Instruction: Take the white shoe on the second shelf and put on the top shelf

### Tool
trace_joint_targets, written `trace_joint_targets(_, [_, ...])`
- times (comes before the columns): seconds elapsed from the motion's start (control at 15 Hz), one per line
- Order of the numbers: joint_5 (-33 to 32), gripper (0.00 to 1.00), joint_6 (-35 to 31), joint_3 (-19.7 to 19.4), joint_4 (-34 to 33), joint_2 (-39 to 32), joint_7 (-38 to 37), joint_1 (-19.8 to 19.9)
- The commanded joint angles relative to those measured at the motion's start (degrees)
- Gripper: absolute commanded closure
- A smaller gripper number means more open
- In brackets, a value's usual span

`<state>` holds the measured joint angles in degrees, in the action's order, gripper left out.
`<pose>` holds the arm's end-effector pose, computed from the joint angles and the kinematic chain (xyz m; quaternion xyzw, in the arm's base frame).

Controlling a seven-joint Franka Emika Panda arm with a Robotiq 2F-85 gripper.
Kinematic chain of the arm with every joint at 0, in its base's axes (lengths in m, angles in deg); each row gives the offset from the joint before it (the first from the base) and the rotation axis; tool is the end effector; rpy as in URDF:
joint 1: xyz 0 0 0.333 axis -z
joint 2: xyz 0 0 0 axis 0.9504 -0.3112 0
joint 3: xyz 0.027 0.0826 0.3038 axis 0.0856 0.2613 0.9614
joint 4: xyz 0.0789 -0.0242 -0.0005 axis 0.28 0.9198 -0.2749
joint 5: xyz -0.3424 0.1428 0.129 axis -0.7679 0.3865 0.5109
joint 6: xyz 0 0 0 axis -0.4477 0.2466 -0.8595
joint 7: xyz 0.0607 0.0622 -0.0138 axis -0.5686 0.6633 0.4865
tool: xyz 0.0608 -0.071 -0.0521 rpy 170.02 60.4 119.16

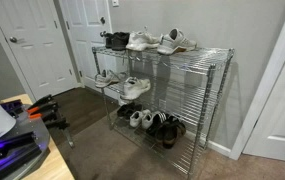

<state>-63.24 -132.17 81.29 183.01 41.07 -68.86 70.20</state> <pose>0.4412 -0.0460 0.5852 -0.9900 0.0201 -0.1165 0.0763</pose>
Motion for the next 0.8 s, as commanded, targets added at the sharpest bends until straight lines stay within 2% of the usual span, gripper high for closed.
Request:
trace_joint_targets(0.0, [0.51,0.00,0.21,0.96,-0.17,-0.12,0.43,1.20])
trace_joint_targets(0.4, [0.93,0.00,-0.80,0.95,0.33,-0.13,0.23,1.19])
trace_joint_targets(0.47, [1.98,0.00,-4.12,1.01,1.92,-0.34,-0.63,1.19])
trace_joint_targets(0.53, [2.65,0.00,-10.95,1.75,4.15,-0.59,-4.44,1.91])
trace_joint_targets(0.73, [2.41,0.00,-24.73,3.53,8.17,-5.01,-11.78,2.83])
